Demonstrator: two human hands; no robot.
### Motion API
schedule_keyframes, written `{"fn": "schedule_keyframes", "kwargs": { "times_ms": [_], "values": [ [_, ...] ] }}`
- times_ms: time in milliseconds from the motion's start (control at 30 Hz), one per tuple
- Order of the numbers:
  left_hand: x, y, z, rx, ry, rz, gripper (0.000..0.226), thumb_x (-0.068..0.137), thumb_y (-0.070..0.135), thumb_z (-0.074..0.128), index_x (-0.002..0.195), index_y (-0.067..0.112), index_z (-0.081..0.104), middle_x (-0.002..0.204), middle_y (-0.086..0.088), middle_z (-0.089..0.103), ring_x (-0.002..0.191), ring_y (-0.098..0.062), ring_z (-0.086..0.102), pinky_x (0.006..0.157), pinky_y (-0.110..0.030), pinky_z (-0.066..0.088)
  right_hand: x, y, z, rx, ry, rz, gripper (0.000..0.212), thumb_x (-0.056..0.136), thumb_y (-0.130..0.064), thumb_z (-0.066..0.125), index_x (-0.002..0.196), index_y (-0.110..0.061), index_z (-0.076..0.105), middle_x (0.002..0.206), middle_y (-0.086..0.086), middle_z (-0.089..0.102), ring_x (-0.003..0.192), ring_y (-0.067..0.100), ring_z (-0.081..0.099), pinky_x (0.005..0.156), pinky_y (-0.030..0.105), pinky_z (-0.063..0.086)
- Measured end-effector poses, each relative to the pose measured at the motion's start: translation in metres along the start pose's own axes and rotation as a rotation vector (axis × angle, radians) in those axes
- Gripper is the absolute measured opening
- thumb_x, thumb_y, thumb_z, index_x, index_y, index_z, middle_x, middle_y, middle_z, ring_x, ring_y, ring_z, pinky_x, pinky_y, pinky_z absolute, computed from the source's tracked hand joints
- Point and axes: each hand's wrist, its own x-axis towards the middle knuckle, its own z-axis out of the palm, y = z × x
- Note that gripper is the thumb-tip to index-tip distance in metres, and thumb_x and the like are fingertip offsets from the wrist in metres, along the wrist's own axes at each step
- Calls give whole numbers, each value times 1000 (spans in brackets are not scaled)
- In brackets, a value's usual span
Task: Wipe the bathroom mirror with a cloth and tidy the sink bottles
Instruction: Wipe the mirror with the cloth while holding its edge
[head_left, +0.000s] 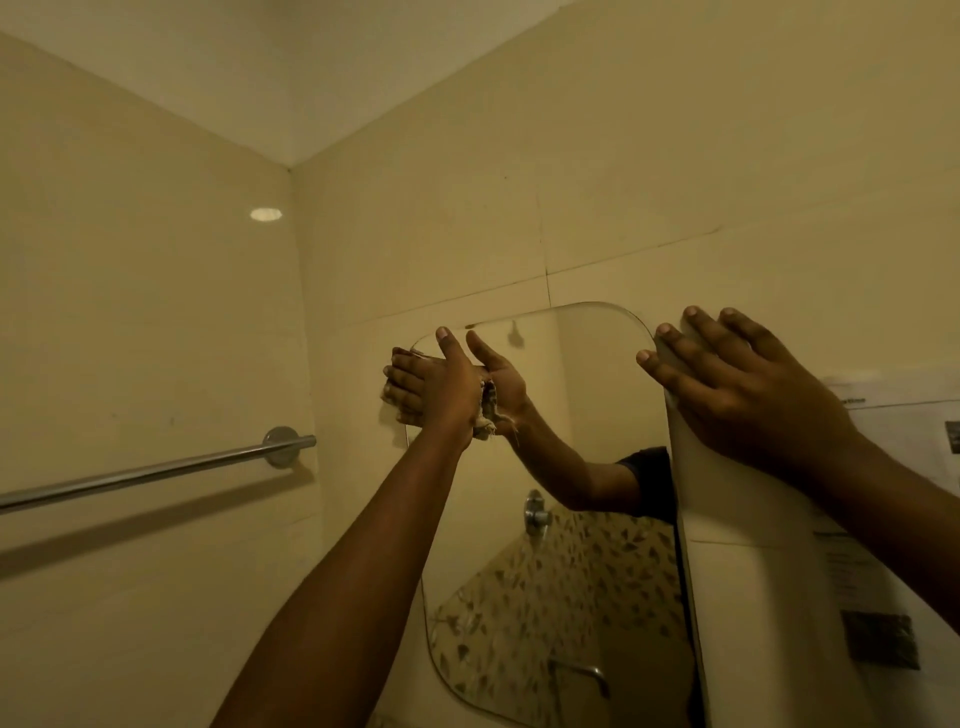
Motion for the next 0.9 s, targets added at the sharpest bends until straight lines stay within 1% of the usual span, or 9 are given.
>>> {"fn": "schedule_keyframes", "kwargs": {
  "times_ms": [233,300,433,567,667,833,900],
  "values": [
    [7,-17,7,213,7,387,96,103,75,26,170,16,-11,180,-7,-14,165,-28,-20,131,-53,-13,0,-1,-5,3,-19,12,51,105,-21,45,154,-8,51,152,29,53,143,52,48,117,65,39],
    [7,-16,8,249,-19,476,96,102,76,24,170,18,-11,180,-5,-16,165,-26,-21,130,-52,-15,1,-2,-8,13,-31,24,51,105,-22,44,153,-9,53,152,26,55,143,50,49,117,64,40],
    [-1,-10,13,308,-85,619,103,91,81,14,169,21,-16,178,0,-23,163,-21,-28,132,-52,-17,4,-3,-14,36,-36,51,50,105,-24,42,150,-12,58,151,22,58,144,47,50,117,61,41],
    [-15,-8,20,376,-121,788,106,91,84,16,169,21,-18,177,1,-28,161,-19,-32,132,-51,-19,4,-3,-17,38,-53,60,52,103,-27,40,149,-13,60,150,21,59,143,46,52,118,60,42],
    [-25,-3,25,422,-149,925,103,92,82,16,169,23,-18,176,2,-29,160,-18,-35,130,-50,-22,4,-3,-18,40,-71,66,53,102,-27,40,149,-12,59,151,21,58,144,45,51,119,59,41],
    [-42,7,32,500,-197,1099,101,95,80,20,170,21,-15,176,2,-29,160,-18,-36,131,-55,-19,4,-5,-18,47,-67,93,51,102,-23,39,143,-5,63,149,21,60,143,44,52,118,58,42],
    [-48,10,34,521,-213,1165,102,95,82,18,170,20,-14,176,2,-29,161,-19,-34,131,-58,-17,4,-5,-18,34,-65,101,51,102,-23,38,141,-3,65,147,22,61,142,43,54,118,57,42]
  ]
}}
